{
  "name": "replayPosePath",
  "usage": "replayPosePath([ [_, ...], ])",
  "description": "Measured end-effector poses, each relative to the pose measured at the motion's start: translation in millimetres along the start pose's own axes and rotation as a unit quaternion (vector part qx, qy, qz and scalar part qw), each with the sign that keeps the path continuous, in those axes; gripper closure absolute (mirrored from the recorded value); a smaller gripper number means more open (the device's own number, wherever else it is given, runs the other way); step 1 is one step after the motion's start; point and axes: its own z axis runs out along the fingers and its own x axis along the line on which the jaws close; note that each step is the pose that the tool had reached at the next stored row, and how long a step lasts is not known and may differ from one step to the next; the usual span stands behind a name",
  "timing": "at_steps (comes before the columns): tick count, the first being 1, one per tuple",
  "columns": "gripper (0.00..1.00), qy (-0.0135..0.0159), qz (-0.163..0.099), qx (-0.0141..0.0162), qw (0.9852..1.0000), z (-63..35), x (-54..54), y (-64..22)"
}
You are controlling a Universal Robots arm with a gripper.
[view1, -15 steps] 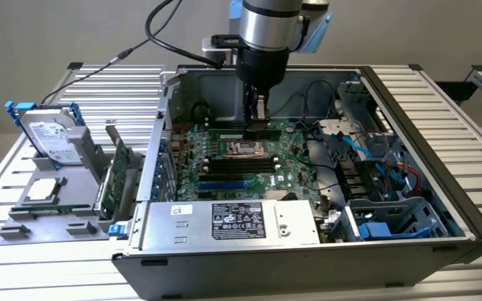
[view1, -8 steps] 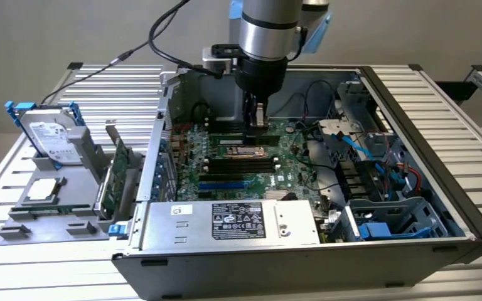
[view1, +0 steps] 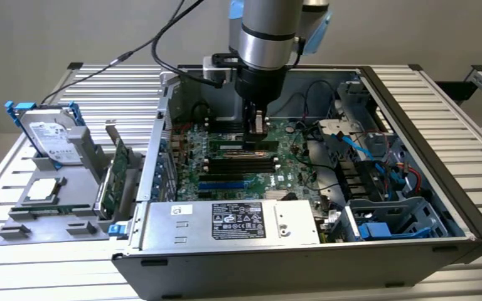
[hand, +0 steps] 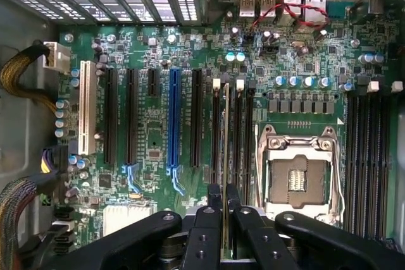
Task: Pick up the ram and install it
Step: 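Insert the ram into the slot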
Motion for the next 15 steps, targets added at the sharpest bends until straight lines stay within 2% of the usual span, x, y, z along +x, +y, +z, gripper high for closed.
replayPosePath([
  [15, 0.86, 0.0, 0.0, 0.0, 1.0, 27.2, -0.9, -1.9],
])
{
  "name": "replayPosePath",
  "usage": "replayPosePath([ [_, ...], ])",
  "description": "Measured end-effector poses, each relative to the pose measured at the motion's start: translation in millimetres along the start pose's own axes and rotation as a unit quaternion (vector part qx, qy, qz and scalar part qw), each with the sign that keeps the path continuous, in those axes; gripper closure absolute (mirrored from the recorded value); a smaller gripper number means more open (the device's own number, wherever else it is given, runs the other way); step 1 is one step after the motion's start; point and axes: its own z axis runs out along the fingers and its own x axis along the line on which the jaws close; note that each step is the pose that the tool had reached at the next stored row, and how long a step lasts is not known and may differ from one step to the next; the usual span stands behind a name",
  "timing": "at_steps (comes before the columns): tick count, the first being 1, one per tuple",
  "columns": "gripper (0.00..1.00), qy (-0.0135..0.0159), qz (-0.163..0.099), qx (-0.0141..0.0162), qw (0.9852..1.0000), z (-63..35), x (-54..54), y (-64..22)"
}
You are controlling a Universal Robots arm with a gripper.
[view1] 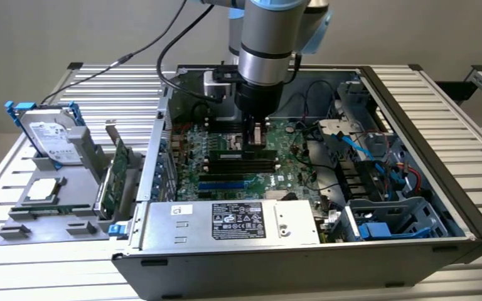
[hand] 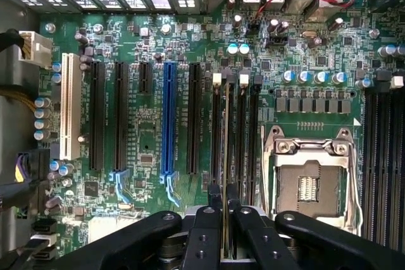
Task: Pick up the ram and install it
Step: 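Insert the ram into the slot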
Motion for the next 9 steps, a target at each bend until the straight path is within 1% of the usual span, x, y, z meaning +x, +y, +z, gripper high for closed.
replayPosePath([
  [4, 0.86, 0.0001, -0.001, 0.0002, 1.0, 7.2, 1.6, -0.4],
  [9, 0.86, 0.0002, -0.001, 0.0002, 1.0, 7.5, 1.6, -0.5],
])
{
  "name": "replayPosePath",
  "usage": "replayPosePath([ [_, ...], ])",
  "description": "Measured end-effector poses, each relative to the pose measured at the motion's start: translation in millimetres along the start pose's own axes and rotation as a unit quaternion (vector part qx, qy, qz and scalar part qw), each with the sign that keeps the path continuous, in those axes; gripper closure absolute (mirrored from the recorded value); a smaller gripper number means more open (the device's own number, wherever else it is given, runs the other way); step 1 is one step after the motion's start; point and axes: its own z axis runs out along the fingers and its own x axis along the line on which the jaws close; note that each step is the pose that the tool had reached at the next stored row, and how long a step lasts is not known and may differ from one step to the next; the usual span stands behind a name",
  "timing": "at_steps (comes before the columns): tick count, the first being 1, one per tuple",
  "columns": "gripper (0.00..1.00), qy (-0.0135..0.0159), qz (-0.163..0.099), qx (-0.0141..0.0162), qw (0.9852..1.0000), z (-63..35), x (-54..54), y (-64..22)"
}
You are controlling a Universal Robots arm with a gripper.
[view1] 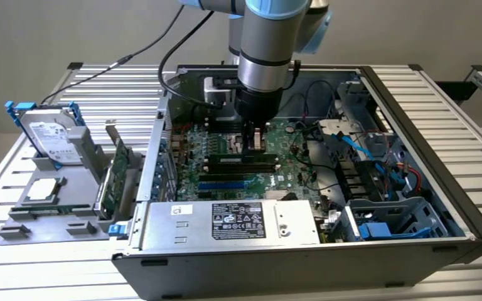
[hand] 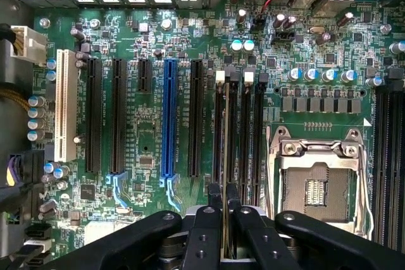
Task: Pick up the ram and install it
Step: 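Insert the ram into the slot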
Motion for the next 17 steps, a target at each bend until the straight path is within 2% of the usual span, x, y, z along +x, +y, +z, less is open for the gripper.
replayPosePath([
  [3, 0.86, -0.0001, 0.0, 0.0004, 1.0, 0.5, -0.1, -0.1],
  [5, 0.86, 0.0002, -0.002, 0.003, 1.0, 0.8, -0.1, 0.1],
  [6, 0.86, 0.0002, -0.003, 0.0033, 1.0, 0.8, -0.1, 0.2],
  [17, 0.86, 0.0009, -0.005, 0.0035, 1.0, 2.1, -0.1, 1.7],
])
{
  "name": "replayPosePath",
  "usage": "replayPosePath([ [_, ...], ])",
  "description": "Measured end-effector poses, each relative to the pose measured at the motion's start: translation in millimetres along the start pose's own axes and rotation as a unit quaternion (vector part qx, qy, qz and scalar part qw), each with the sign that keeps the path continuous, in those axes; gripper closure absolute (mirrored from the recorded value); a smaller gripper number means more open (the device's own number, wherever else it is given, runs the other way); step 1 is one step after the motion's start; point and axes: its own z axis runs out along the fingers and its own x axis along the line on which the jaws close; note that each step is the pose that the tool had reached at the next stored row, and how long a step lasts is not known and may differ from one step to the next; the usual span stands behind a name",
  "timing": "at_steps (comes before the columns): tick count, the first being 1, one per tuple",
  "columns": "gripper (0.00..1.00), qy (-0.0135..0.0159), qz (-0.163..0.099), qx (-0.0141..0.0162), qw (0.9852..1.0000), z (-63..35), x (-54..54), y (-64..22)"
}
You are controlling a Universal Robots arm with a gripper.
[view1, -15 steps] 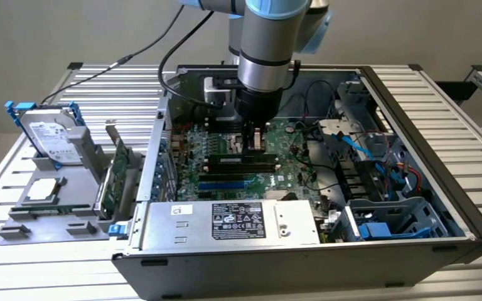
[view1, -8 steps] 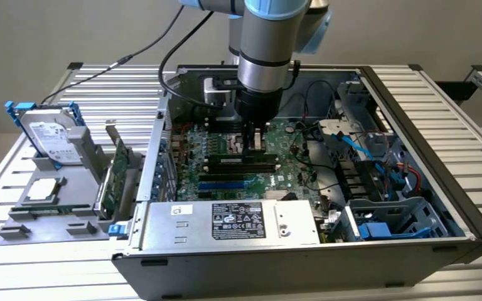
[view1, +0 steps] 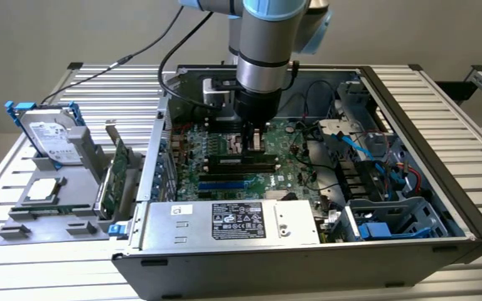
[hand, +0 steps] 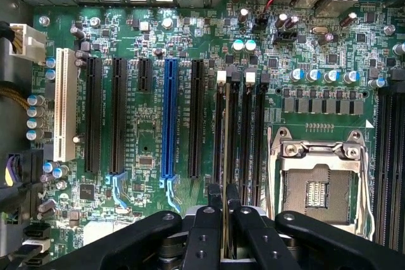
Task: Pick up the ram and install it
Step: 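Insert the ram into the slot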
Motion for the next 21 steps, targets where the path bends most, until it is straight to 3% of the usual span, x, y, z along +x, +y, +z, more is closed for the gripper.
replayPosePath([
  [9, 0.86, 0.007, -0.006, 0.0076, 0.9999, 2.8, -0.1, 2.4],
  [21, 0.86, 0.0074, -0.006, 0.0077, 0.9999, 3.8, -0.2, 2.7],
])
